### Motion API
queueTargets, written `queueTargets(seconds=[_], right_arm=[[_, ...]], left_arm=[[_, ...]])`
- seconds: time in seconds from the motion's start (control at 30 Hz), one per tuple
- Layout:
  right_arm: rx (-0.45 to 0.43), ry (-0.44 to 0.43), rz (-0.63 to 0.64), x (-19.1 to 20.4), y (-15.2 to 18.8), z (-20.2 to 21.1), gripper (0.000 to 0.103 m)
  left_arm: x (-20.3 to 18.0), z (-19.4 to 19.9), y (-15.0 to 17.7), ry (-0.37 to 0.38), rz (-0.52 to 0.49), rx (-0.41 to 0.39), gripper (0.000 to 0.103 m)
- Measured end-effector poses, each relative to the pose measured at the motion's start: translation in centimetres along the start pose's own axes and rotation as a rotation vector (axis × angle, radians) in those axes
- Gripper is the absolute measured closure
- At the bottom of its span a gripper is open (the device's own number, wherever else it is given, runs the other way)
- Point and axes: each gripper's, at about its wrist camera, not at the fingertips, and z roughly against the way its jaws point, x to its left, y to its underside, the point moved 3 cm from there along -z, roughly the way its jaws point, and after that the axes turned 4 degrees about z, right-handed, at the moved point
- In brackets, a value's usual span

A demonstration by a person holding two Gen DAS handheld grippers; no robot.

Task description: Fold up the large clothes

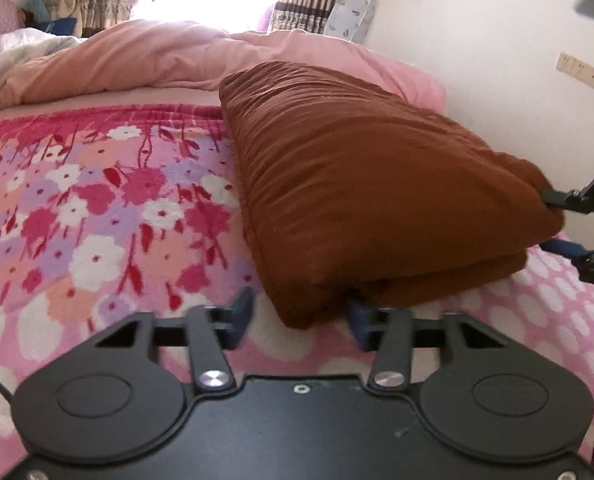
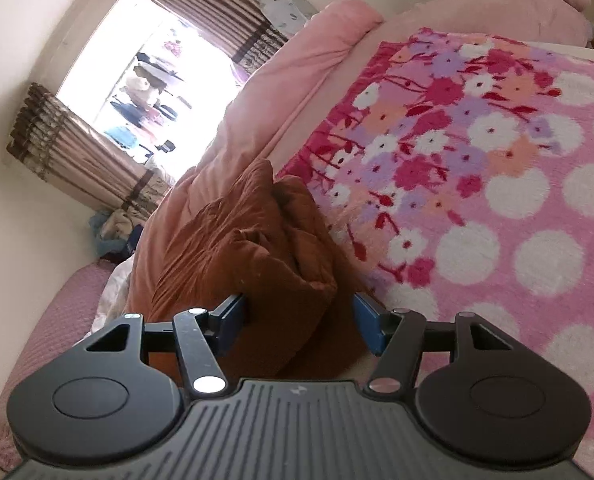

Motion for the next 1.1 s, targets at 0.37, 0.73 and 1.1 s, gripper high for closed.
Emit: queueTargets(seconds=[0.37, 0.73, 1.1], right_arm=[[-0.096, -0.071, 0.07, 3.2, 0.2, 1.2, 0.077], [-0.039, -0.034, -0.017, -1.4, 2.5, -2.6, 0.077], [-0.178, 0.138, 0.274, 4.1, 1.2, 3.4, 0.057]], left_arm=[[3.7, 1.0, -1.5, 0.055, 0.261, -0.048, 0.081], [4.6, -1.4, -0.1, 0.034, 0.24, 0.006, 0.069], [4.4, 7.0, -4.1, 0.018, 0.199, -0.127, 0.075]])
